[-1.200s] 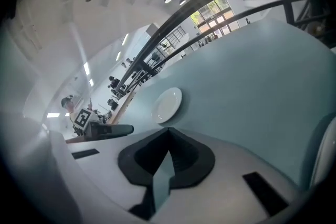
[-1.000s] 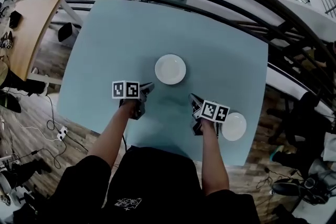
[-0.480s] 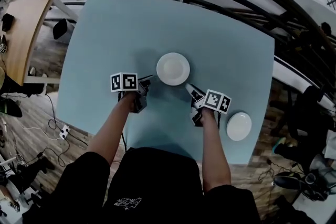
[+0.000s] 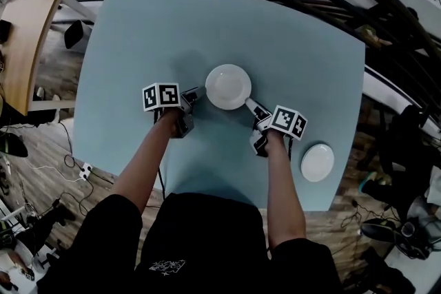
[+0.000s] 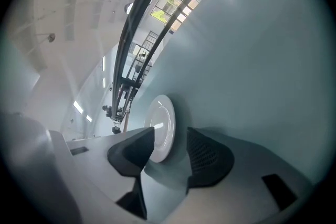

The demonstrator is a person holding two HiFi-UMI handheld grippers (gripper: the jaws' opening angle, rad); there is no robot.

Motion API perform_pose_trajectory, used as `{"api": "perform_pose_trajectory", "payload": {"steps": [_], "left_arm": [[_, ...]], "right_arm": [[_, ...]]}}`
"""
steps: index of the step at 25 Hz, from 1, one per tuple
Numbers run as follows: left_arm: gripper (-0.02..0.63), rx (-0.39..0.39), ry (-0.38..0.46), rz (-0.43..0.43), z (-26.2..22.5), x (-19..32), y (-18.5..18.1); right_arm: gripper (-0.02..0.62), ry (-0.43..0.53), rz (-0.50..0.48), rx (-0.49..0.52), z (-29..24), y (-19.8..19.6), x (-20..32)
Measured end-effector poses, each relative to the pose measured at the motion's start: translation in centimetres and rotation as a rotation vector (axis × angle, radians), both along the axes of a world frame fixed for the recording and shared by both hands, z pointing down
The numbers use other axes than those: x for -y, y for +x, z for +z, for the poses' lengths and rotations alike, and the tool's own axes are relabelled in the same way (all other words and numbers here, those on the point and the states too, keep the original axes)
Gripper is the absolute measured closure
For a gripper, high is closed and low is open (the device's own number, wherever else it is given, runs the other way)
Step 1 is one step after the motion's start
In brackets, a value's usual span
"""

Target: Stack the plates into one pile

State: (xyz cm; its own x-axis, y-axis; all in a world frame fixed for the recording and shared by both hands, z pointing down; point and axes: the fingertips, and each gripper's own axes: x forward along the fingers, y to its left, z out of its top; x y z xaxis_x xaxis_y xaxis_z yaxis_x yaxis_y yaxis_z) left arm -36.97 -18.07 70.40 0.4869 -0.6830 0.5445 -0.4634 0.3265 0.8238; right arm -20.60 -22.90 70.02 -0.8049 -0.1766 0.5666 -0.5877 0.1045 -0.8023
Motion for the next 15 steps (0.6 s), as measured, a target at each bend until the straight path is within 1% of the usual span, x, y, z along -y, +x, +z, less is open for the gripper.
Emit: {"api": "perform_pose_trajectory", "payload": {"steps": [4,10,14,15], "left_arm": [[0.497,-0.008,-0.013,0.002,0.4,0.8,-0.1],[0.499,0.015,-0.048,0.047,0.5,1.7,0.5],[0.527,0.008,-0.064,0.066,0.9,1.6,0.9],[0.544,0.014,-0.071,0.066,1.1,1.5,1.0]], "right_arm": [[0.423,-0.014,0.018,-0.015,0.5,-0.5,0.5],[0.430,-0.032,0.025,-0.040,0.5,-1.9,1.0],[0.499,-0.037,0.012,-0.071,1.2,-2.4,0.4],[0.521,-0.038,0.016,-0.081,1.3,-2.3,0.3]]}}
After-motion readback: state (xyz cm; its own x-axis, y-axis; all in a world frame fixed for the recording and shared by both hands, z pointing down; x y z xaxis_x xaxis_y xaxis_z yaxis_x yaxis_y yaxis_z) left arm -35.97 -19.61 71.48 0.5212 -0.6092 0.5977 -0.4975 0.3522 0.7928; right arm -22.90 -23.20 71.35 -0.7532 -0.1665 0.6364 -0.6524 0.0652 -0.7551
